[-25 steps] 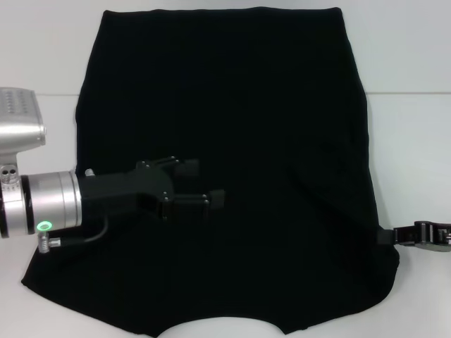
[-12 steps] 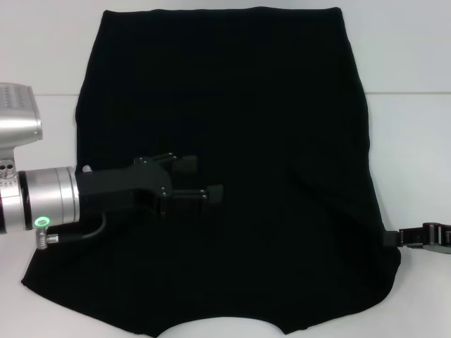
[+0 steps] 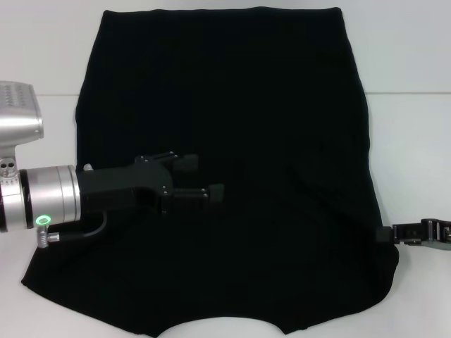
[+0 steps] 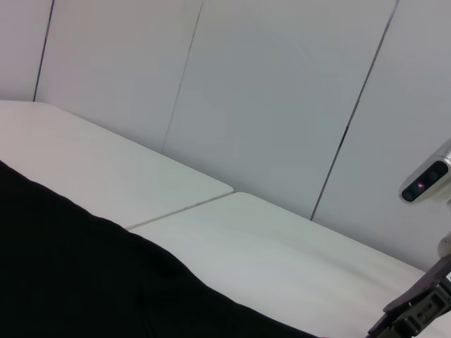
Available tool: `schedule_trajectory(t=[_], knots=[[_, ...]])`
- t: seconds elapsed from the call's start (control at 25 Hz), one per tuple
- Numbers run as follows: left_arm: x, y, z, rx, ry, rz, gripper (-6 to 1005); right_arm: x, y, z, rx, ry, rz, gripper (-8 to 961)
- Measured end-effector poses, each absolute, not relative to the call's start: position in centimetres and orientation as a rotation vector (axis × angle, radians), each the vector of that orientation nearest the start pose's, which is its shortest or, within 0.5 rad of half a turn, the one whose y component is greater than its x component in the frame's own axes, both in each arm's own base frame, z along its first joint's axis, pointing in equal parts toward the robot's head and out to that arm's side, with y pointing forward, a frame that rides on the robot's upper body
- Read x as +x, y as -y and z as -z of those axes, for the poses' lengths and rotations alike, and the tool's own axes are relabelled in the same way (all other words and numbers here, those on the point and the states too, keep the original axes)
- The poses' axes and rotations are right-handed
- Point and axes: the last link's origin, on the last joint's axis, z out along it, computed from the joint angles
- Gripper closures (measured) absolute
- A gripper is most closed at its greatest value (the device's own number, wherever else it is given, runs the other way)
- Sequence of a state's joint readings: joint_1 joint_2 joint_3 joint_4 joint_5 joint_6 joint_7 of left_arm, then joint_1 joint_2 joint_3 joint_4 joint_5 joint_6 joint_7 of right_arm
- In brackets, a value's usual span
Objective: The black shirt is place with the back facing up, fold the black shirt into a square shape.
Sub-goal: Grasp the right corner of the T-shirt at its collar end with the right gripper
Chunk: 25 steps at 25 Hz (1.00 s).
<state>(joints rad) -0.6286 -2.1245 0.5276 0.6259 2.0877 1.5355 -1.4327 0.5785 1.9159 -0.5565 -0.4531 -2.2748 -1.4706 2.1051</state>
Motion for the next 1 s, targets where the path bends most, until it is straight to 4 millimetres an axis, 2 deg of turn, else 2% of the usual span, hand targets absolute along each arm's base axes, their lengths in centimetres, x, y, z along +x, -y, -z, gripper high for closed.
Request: schedule_trajectory(t=[0.04, 0.16, 0.56, 1.0], knots=[[-23.9, -35.0, 1.1, -2.676, 0.704, 0.787, 104, 32.4, -33.3, -3.0, -2.324, -1.767, -0.486, 777], [-23.9, -35.0, 1.1, -2.676, 0.704, 0.787, 104, 32.1, -33.5, -3.0, -2.339, -1.762, -0.489, 564], [-23.9, -35.0, 1.1, -2.677, 0.704, 0.787, 106, 30.4, -33.8, -2.0, -2.429, -1.755, -0.473, 563], [-24.1, -35.2, 1.1, -2.665, 0.709, 0.777, 107, 28.7, -33.9, -0.3, -2.538, -1.766, -0.345, 563]])
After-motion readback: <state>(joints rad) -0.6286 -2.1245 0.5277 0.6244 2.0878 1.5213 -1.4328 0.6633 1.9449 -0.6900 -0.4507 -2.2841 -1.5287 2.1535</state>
